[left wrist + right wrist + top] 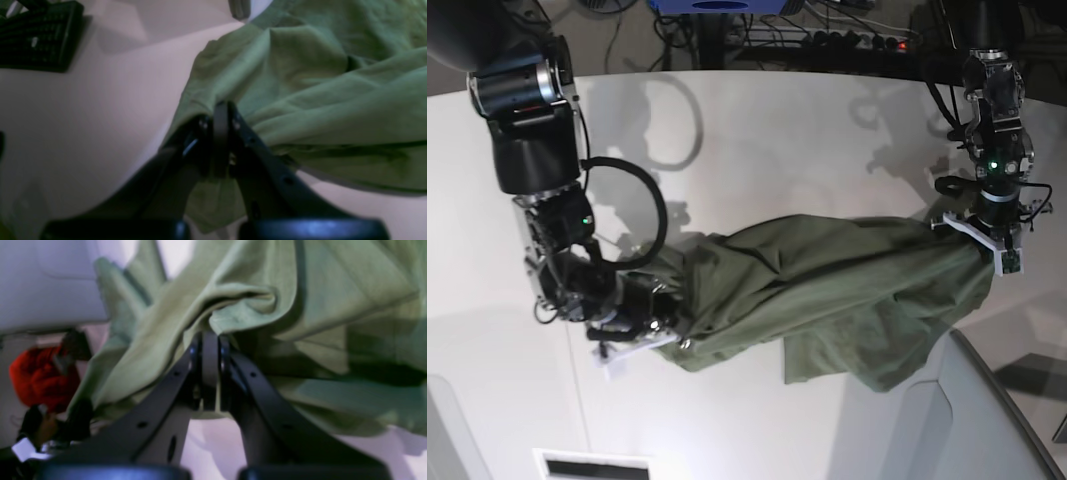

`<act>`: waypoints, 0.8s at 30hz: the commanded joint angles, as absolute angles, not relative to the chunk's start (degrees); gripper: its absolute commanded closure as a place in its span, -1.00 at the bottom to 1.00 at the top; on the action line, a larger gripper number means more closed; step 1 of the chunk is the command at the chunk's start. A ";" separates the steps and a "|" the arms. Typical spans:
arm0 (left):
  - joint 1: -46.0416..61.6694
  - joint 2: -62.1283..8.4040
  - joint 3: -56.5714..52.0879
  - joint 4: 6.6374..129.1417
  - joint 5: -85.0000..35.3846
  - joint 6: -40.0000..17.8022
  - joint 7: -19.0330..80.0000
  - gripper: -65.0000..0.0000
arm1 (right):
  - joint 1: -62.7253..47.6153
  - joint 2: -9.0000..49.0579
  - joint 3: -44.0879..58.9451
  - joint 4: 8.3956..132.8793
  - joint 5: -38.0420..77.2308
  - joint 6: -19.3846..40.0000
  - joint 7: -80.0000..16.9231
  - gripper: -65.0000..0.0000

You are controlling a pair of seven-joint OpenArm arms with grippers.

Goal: Layout the t-shirt on the table in an organized manner, then fold the t-shirt properly

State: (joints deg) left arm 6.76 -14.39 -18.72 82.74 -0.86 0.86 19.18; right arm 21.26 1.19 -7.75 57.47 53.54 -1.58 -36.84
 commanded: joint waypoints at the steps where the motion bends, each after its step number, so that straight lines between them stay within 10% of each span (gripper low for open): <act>1: 6.11 -15.25 -19.12 85.67 -0.66 1.27 17.54 1.00 | 21.67 1.45 -7.34 61.76 54.55 -0.66 -37.76 1.00; 24: 4.44 -16.04 -22.64 98.33 -1.27 1.01 17.80 1.00 | 19.12 20.26 -3.74 91.47 54.64 -0.66 -47.34 1.00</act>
